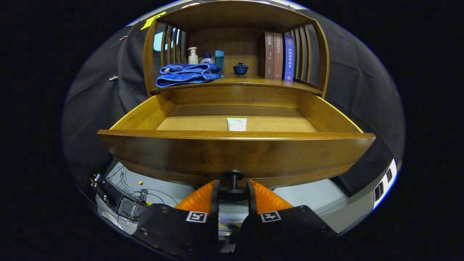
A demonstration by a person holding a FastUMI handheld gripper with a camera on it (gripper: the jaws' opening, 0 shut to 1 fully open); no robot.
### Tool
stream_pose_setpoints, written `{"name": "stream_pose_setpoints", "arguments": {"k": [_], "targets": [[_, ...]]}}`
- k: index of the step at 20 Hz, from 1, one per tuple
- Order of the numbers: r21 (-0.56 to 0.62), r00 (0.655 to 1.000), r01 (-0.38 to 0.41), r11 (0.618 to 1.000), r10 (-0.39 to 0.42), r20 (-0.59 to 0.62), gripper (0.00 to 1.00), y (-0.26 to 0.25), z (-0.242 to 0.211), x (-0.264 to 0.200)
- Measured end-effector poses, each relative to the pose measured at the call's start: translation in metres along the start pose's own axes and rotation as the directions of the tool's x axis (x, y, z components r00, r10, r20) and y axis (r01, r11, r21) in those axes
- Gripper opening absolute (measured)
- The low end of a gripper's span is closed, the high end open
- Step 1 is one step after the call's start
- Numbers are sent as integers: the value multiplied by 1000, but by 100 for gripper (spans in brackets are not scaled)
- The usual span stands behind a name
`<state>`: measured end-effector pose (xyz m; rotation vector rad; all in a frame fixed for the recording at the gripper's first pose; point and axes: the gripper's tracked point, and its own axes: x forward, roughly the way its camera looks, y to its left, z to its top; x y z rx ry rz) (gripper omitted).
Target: Pull open the drawer, take out the items inside it, and place them on the countertop above the cabinet.
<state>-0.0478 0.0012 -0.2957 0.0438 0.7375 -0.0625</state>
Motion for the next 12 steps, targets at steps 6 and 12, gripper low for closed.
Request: {"name": "stream_pose_setpoints", "arguments": {"k": [6,12], "targets": [[71,1000,1,998,-1,5,100,-13,37,-42],[83,998,-65,994,64,14,99,-5,116,-22]]}}
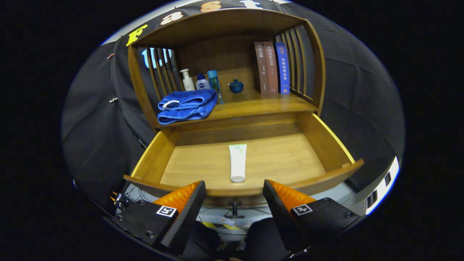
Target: Pull open the drawer, take out the items inside it, and place them on the countertop above the cabinet.
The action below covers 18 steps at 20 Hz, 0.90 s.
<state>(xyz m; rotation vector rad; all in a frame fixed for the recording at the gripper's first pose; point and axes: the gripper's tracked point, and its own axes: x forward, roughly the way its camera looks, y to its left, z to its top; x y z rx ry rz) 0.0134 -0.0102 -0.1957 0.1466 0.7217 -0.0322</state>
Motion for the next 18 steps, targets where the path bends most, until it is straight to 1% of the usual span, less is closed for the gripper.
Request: {"name": "stream_pose_setpoints", "arguments": {"k": [1,3,6,8,10,12,13,16,18], "targets": [[-7,1000,2,1000,-2,-23,99,-1,7,13],[-16,994,6,1000,-8,-112,99,-2,9,43],[-33,966,28,999,-36,-256,97,-8,-5,82],[-56,935,46,997,-63,-349,97,-12,-20,102],[-40,898,45,998,-58,-436,91,-11,-36,117],[-44,854,63,997,-77,-514,88,-14,-51,125],[-53,834,70,996,-88,-545,90,-16,-56,129],[-69,783,77,995,-103,-613,78,-14,-69,137],[-74,761,80,994,-109,-639,82,-13,-71,140]]}}
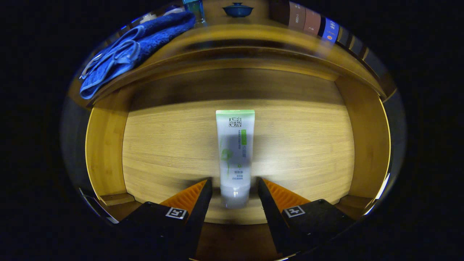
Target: Pull open the drawer, take out the items inside it, and place them on the countertop above the cabinet.
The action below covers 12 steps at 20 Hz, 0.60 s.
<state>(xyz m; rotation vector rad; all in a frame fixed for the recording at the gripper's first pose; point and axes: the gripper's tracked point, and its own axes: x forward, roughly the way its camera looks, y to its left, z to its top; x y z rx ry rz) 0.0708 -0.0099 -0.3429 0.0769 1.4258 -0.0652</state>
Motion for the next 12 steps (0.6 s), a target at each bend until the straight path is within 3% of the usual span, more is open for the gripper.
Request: {"name": "stream_pose_setpoints", "arguments": {"k": [4,7,8,9,12], "targets": [[-19,1000,14,1000,-14,-19,82,1,2,2],[-18,999,10,1000,-11,-31,57,-2,4,3],[-18,1000,6,1000,-6,-29,56,-1,7,11],[-29,999,0,1000,-1,-34,47,-1,1,4],[-60,1000,-9,998,7,-29,43,-1,3,3]]}}
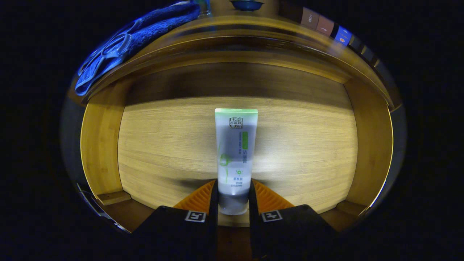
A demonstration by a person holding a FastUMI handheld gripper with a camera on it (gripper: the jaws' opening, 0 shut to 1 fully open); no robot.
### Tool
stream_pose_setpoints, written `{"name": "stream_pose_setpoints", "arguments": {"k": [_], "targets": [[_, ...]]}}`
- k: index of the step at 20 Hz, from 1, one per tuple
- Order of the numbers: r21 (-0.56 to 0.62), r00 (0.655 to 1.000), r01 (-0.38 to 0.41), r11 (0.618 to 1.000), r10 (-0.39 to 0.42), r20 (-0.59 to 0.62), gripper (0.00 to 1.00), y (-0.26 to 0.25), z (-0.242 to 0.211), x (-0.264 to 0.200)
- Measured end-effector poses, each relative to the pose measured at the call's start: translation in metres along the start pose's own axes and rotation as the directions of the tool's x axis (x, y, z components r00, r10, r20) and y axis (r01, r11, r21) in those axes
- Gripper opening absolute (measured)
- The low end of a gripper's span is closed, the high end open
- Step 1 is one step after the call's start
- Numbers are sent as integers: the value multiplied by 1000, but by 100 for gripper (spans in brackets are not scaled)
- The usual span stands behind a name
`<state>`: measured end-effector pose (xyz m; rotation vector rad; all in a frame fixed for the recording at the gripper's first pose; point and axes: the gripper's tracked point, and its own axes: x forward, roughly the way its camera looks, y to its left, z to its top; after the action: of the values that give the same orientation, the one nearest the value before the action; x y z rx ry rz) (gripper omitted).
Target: Pull open the drawer, take out the items inside it, and place them on the countertop above the cabinet.
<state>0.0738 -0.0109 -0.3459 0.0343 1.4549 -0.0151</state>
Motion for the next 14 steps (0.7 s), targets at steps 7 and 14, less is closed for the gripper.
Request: {"name": "stream_pose_setpoints", "arguments": {"k": [7,14], "targets": [[-24,997,-42,999,43,57,40,0,-4,-7],[-32,963,-73,997,79,257,40,-2,4,-47]]}}
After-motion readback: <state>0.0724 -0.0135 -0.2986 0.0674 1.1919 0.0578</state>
